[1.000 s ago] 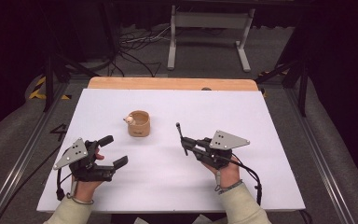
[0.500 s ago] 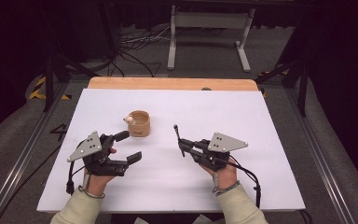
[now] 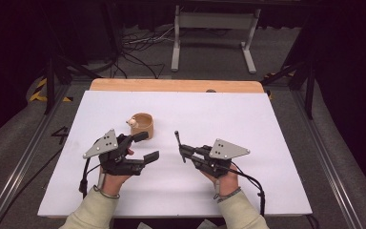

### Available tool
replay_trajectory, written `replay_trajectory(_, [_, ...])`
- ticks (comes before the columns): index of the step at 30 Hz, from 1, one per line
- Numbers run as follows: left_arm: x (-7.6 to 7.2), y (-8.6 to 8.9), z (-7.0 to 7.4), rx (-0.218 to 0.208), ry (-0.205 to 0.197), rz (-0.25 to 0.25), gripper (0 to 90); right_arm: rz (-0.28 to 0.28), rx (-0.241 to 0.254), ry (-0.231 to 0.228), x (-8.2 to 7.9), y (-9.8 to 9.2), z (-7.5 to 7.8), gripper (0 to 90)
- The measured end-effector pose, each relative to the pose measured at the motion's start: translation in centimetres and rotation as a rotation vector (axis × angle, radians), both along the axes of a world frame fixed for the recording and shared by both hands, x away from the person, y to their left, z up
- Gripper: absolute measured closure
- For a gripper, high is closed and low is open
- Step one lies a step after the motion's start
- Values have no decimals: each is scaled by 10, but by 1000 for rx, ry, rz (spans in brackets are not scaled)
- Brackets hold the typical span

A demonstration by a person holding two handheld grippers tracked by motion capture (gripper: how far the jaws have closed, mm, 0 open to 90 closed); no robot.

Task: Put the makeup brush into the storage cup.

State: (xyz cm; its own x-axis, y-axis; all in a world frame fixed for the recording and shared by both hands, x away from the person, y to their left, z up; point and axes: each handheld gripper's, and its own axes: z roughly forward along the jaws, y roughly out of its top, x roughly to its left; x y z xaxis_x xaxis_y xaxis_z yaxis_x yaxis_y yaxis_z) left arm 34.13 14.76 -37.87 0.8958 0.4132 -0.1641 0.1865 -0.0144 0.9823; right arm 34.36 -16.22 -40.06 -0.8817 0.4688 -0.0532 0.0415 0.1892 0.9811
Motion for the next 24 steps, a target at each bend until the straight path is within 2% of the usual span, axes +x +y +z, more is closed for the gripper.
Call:
replay_trajectory(6, [2, -10, 1, 5, -3, -22, 251, 8, -4, -3, -2, 4, -4, 834])
replay_trajectory(12, [6, -18, -1, 11, 27, -48, 283, 3, -4, -10, -3, 5, -5, 834])
replay_trajectory(14, [6, -20, -2, 1, 31, -62, 317, 3, -3, -9, -3, 5, -6, 834])
replay_trajectory(24, [7, -30, -3, 26, 34, -66, 409, 24, -5, -10, -5, 11, -10, 833])
